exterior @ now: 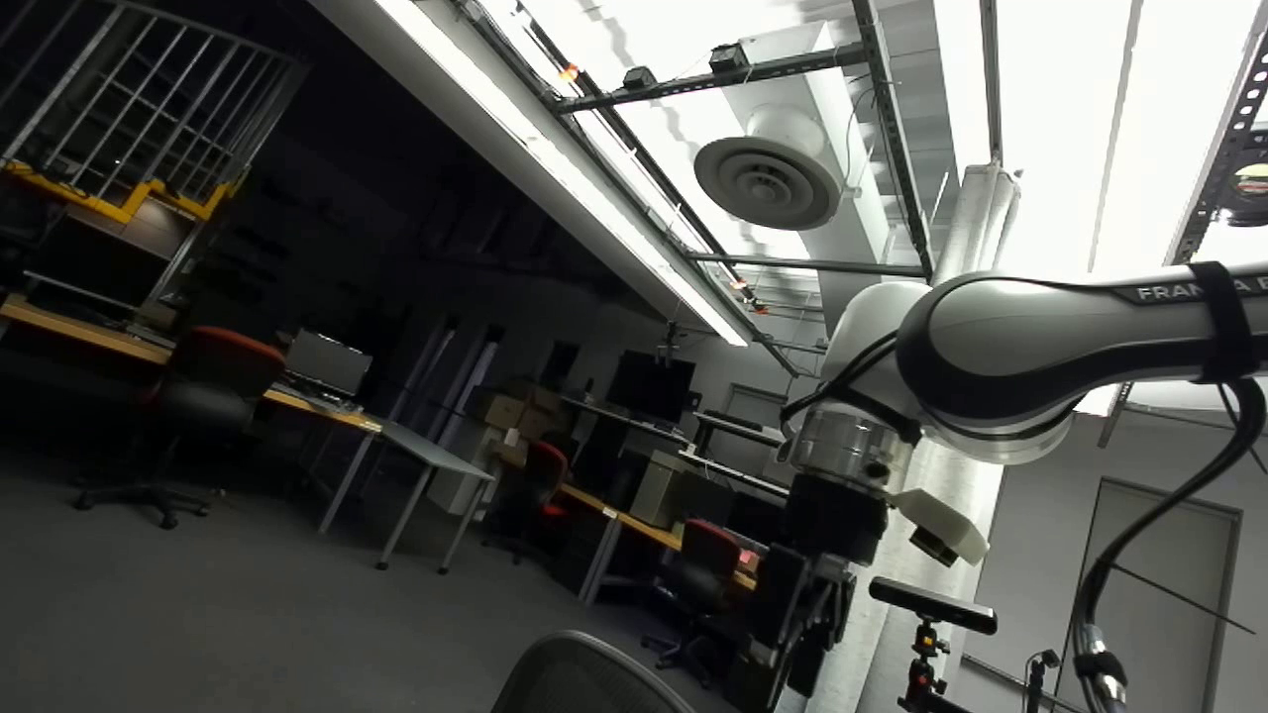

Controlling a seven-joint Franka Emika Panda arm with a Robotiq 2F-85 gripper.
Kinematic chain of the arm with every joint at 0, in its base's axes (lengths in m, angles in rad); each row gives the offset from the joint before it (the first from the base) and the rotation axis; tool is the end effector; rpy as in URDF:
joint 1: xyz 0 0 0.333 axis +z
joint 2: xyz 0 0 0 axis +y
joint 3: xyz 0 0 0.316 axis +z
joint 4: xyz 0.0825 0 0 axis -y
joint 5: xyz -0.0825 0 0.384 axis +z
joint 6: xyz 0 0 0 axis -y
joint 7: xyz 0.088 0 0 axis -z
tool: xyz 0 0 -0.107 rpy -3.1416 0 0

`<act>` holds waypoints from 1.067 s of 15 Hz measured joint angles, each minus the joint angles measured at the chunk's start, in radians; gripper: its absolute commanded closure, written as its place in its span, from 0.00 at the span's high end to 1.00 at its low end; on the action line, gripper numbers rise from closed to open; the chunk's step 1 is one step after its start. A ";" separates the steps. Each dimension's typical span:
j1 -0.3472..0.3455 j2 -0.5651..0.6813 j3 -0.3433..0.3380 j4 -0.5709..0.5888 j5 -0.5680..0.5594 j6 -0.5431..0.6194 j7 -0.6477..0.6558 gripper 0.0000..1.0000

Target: Pick the denim jacket and place it on the back of the chair

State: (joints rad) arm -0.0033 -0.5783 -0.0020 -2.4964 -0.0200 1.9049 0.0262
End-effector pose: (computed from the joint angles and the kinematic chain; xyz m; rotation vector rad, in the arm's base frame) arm 0.3721 -0.0035 0.4814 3.1234 -0.0382 -0.0203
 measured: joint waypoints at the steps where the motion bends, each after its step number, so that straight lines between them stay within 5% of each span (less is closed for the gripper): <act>1: 0.000 0.000 0.000 0.000 0.000 0.000 0.000 1.00; 8: 0.001 0.019 0.006 -0.001 0.000 0.015 0.000 1.00; 16: 0.040 0.121 0.053 -0.052 0.000 0.211 0.000 1.00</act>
State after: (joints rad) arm 0.0369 -0.4572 0.0511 -2.5488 -0.0200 2.1160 0.0264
